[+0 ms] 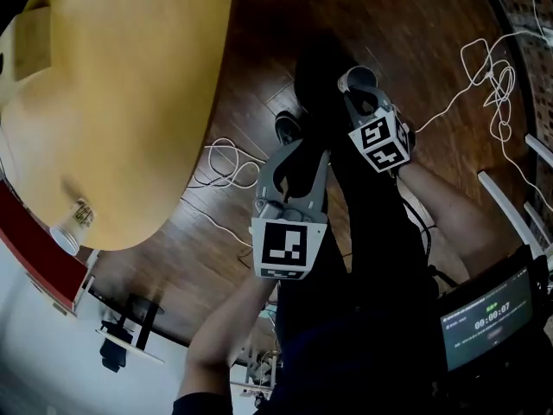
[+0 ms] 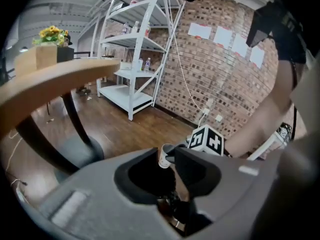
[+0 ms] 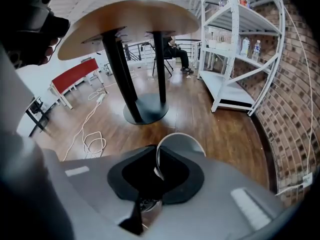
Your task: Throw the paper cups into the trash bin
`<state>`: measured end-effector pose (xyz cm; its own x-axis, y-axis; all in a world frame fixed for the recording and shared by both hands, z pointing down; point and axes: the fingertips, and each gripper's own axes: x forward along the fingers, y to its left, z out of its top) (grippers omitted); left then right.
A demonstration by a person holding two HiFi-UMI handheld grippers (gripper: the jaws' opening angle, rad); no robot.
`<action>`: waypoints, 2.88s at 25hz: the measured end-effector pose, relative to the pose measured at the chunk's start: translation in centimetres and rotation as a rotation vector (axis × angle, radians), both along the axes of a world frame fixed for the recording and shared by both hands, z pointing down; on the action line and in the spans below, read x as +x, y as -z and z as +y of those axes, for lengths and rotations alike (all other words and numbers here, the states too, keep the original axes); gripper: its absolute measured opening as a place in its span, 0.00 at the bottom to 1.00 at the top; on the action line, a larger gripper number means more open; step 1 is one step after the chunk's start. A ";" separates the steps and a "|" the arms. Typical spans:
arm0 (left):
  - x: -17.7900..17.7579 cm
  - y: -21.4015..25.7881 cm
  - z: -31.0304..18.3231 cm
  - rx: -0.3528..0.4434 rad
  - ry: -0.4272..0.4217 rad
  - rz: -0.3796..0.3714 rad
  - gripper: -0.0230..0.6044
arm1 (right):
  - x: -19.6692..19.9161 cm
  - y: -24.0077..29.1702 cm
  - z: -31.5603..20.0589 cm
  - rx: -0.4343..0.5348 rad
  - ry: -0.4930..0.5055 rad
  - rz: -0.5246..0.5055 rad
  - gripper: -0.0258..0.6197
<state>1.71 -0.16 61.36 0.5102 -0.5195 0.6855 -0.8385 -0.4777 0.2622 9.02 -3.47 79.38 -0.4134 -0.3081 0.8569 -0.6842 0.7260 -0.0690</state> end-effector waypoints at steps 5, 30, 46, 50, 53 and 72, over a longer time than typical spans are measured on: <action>-1.0 -5.0 1.2 -0.073 0.020 -0.003 0.21 | -0.8 -5.2 1.4 -0.020 -0.011 0.003 0.09; -2.2 -13.2 0.6 -0.162 -0.059 0.053 0.21 | -5.7 -29.9 -0.2 -0.142 0.045 0.107 0.09; -1.5 -13.4 1.0 -0.203 -0.082 0.068 0.21 | -4.9 -30.6 1.1 -0.285 -0.115 0.047 0.23; -1.3 -12.5 1.0 -0.217 -0.060 0.081 0.21 | -5.6 -28.1 1.1 -0.346 -0.209 -0.027 0.23; -1.1 -10.9 0.7 -0.199 -0.045 0.098 0.21 | -5.6 -26.0 1.6 -0.361 -0.226 -0.045 0.22; -1.9 9.4 0.0 0.047 0.004 0.058 0.21 | 0.6 7.6 2.8 -0.205 -0.250 -0.125 0.20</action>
